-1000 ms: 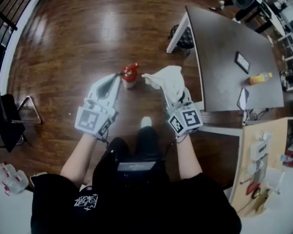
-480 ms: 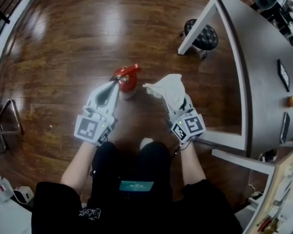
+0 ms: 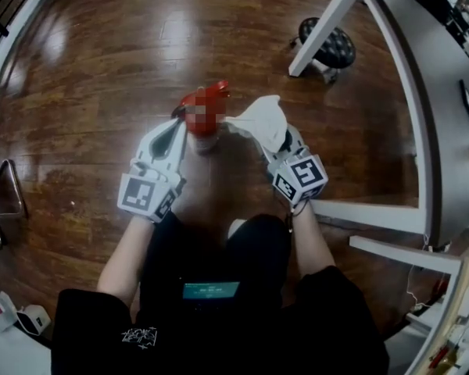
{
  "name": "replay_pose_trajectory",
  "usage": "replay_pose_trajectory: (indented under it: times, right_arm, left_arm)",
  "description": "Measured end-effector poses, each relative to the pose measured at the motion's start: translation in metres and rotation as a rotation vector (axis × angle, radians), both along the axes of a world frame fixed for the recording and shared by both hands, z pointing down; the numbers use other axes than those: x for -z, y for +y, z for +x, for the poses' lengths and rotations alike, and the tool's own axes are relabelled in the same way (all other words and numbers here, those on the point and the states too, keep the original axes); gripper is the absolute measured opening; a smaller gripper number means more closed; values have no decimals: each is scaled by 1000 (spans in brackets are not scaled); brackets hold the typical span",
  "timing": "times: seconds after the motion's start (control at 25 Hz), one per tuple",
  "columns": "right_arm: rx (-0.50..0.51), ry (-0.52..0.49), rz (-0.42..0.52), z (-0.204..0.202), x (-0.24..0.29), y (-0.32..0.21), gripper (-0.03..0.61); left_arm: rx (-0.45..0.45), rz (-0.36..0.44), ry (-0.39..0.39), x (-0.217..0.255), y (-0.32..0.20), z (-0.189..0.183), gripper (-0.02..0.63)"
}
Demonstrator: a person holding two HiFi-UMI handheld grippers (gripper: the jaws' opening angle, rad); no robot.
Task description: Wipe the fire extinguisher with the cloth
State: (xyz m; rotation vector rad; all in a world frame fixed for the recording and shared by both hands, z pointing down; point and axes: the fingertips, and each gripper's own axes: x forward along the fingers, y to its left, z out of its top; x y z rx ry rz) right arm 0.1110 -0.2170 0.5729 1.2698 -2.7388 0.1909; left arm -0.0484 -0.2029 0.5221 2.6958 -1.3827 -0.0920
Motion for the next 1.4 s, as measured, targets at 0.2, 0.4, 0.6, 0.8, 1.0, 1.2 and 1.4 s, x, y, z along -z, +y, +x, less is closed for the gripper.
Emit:
replay_pose_trajectory:
  times: [0.2,0.4,0.6,0.8,1.0,1.2,1.4]
  right_arm:
    - [18,60,2,-4,-6,-5,127]
    - [75,189,-1,-3,-30,-17,127]
    - [199,429,-1,-22,-71,-34,126]
    - [332,713,45,-64,-116,-30,126]
    - [298,634,-10,-75,-146,-25,124]
    - [249,445,-163,-76,-197,-21,124]
    - [173,247,-304,-74,-239,-31,124]
  left_arm:
    - [7,-8,14,-4,6,-6,3]
    - [22,-21,24,-7,13,-10,3]
    - [26,-22,18,-11,19,-13,3]
    - [23,-29,31,-16,23,-14,3]
    - [21,-29,26,-17,32,-15,3]
    - [27,-42,21,-27,44,-16,3]
    - [43,-49,15,-32,51,-21,3]
